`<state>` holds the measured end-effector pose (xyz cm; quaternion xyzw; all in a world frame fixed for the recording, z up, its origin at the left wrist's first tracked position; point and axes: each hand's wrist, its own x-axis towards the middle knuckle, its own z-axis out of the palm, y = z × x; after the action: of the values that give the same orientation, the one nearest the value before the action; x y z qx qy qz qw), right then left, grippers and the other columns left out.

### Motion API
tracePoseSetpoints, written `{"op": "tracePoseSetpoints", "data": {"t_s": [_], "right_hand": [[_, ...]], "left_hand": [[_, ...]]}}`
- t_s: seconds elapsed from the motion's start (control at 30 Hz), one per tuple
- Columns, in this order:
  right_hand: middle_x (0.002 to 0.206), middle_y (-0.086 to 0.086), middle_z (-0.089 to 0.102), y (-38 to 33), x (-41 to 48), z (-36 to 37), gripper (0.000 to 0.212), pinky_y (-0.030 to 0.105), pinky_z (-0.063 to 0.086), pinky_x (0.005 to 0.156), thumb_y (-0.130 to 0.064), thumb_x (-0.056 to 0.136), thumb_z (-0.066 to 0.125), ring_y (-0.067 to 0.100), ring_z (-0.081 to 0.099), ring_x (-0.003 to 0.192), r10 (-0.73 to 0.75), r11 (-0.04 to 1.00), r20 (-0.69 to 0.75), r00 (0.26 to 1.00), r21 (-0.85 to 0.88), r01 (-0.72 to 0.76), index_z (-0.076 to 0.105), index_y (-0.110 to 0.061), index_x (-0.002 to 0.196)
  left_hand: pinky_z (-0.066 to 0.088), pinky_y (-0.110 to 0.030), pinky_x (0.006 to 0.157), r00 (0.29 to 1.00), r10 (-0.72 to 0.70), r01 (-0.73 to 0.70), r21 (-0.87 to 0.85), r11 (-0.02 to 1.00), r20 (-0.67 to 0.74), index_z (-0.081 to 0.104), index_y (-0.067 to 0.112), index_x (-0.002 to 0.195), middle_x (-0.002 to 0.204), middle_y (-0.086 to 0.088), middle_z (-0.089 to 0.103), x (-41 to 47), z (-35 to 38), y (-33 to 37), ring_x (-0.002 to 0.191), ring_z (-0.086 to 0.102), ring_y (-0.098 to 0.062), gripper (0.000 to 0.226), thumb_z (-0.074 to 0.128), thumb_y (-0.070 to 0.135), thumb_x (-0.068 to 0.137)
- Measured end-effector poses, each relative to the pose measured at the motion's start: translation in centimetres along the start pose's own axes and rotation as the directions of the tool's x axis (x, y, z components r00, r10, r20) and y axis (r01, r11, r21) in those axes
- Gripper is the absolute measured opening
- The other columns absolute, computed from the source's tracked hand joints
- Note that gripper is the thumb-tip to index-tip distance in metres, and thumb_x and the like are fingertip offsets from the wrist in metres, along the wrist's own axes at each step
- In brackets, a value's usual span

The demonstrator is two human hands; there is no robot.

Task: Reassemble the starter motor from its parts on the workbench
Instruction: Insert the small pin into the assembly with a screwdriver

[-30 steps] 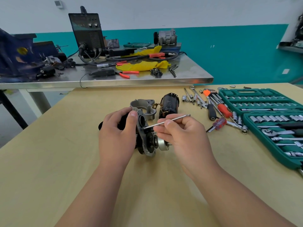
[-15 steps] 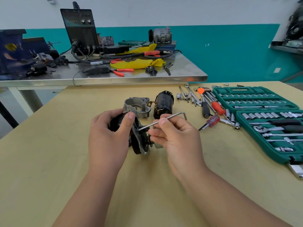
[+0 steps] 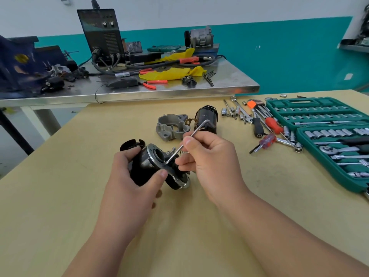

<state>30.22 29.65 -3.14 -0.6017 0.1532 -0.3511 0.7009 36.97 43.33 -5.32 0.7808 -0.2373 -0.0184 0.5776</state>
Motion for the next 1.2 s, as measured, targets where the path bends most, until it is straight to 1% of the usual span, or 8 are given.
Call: {"op": "tracePoseSetpoints", "data": {"t_s": [0.23,0.4,0.57,0.73,0.83,0.97,1.1,1.2], "right_hand": [[0.055,0.000,0.066,0.0,-0.9,0.6,0.014,0.025,0.056,0.052,-0.014,0.092,0.063,0.010,0.066,0.050,-0.060,0.975,0.060,0.996,-0.209,0.072,0.065,-0.016,0.079],[0.058,0.001,0.068,-0.4,-1.3,0.2,0.016,0.018,0.052,0.050,-0.017,0.090,0.068,0.006,0.065,0.049,-0.091,0.950,0.088,0.992,-0.291,0.113,0.063,-0.021,0.075],[0.059,-0.003,0.068,-0.2,-2.3,-0.8,0.019,0.016,0.051,0.051,-0.016,0.089,0.069,0.005,0.065,0.052,-0.137,0.919,0.141,0.980,-0.350,0.179,0.061,-0.024,0.073],[0.064,-0.004,0.069,0.0,-2.9,-2.3,0.027,0.025,0.055,0.057,-0.016,0.088,0.069,0.009,0.067,0.060,-0.137,0.912,0.193,0.972,-0.359,0.200,0.061,-0.032,0.067],[0.071,-0.005,0.069,0.4,-3.5,-2.9,0.017,0.040,0.058,0.067,-0.026,0.083,0.069,0.014,0.067,0.067,-0.108,0.867,0.221,0.969,-0.456,0.201,0.062,-0.035,0.070],[0.079,-0.015,0.070,0.3,-3.8,-4.3,0.020,0.015,0.048,0.067,-0.020,0.085,0.072,0.003,0.065,0.069,-0.130,0.854,0.188,0.973,-0.477,0.207,0.061,-0.037,0.083],[0.081,-0.020,0.066,-1.2,-4.3,-6.8,0.014,0.016,0.044,0.064,-0.030,0.088,0.062,0.005,0.058,0.073,-0.291,0.551,0.386,0.875,-0.680,0.483,0.059,-0.038,0.098],[0.109,-0.012,0.058,-1.5,-4.5,-7.7,0.022,0.033,0.048,0.075,-0.036,0.097,0.047,0.011,0.058,0.092,-0.044,0.168,0.613,0.789,-0.774,0.610,0.060,-0.028,0.113]], "left_hand": [[0.029,-0.024,0.046,0.993,0.057,-0.018,0.358,0.933,-0.099,0.048,0.048,0.087,0.055,0.019,0.051,-1.7,-1.2,0.2,0.053,0.051,-0.002,0.045,0.082,0.055,0.059],[0.038,-0.023,0.061,0.992,0.125,-0.123,0.433,0.893,0.024,0.041,0.047,0.091,0.088,0.024,0.056,-1.6,-1.0,-0.6,0.078,0.055,-0.002,0.050,0.076,0.060,0.057],[0.033,0.001,0.084,0.925,0.308,-0.363,0.278,0.889,0.222,0.037,0.065,0.107,0.112,0.037,0.047,-0.7,-0.1,0.2,0.108,0.044,0.020,0.048,0.068,0.055,0.071],[0.049,-0.028,0.078,0.812,0.503,-0.576,0.260,0.775,0.298,0.068,0.024,0.094,0.100,0.013,0.063,-0.6,0.9,-0.2,0.093,0.060,-0.010,0.018,0.071,0.034,0.080],[0.054,-0.036,0.073,0.712,0.633,-0.702,0.334,0.629,0.304,0.070,0.011,0.084,0.097,0.001,0.068,-1.1,1.5,-0.6,0.086,0.065,-0.022,0.030,0.059,0.038,0.083],[0.054,-0.041,0.072,0.693,0.665,-0.718,0.352,0.601,0.278,0.072,0.010,0.078,0.095,-0.001,0.068,-0.9,1.9,-1.0,0.081,0.064,-0.026,0.020,0.068,0.029,0.082],[0.054,-0.046,0.072,0.651,0.678,-0.756,0.367,0.542,0.340,0.074,0.015,0.078,0.097,-0.002,0.068,-0.7,1.9,-1.6,0.082,0.064,-0.027,0.023,0.061,0.033,0.083],[0.054,-0.046,0.073,0.621,0.676,-0.781,0.384,0.492,0.397,0.075,0.017,0.078,0.098,-0.002,0.067,-0.9,1.9,-1.6,0.084,0.064,-0.028,0.025,0.058,0.035,0.083]]}}
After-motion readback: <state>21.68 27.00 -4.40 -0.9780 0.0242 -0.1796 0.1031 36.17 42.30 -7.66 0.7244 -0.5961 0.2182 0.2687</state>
